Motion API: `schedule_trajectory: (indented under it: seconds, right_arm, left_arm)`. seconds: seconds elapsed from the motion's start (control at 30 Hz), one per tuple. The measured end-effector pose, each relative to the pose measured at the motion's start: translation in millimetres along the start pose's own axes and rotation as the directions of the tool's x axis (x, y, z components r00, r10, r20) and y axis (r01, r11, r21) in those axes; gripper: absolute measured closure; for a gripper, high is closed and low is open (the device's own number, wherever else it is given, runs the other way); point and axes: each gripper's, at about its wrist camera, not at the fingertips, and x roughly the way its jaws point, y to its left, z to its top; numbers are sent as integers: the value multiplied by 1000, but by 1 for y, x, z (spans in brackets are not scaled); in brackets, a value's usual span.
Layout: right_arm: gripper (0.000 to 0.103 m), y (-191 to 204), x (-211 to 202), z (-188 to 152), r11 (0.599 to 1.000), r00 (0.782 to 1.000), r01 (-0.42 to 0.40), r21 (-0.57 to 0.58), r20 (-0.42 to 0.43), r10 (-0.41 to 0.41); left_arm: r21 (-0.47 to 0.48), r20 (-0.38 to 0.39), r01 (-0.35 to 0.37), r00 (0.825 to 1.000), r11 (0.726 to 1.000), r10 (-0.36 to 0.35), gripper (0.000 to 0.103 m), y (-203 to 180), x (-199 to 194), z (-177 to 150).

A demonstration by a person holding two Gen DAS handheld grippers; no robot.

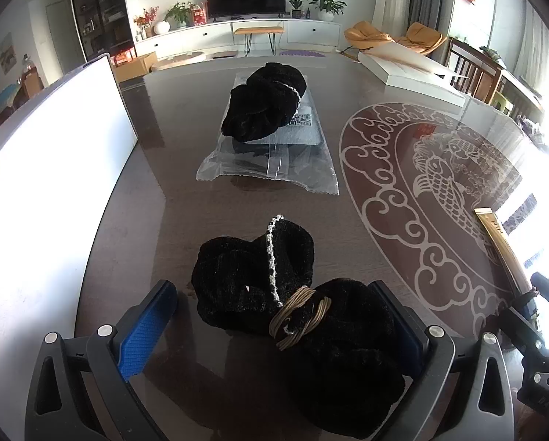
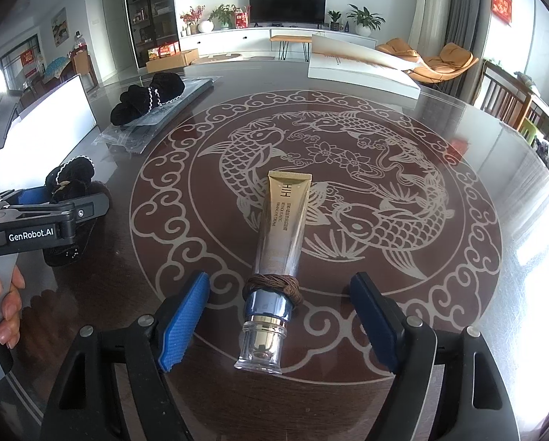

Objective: Organize objects
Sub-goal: 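Lift the tube and scrunchies and carry them toward the bin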

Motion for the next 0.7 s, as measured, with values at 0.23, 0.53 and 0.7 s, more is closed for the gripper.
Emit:
schedule_trajectory:
  seconds: [0.23,0.53,0.7]
  right_arm:
    - [23,0,0,0,1000,1000,-2,1,0,2]
    - [18,-11,4,12,994,992,-103,24,-78,104]
    - [77,-3,12,30,996,987,-67,-59,-153,57]
  left_arm:
    - [5,2,2,1000,1000,-2,0,-1,1,0]
    - [40,8,27,1000,999,-27,26,-1,-6,1]
    - [46,45,63,997,997,-65,68,-1,-18,-6]
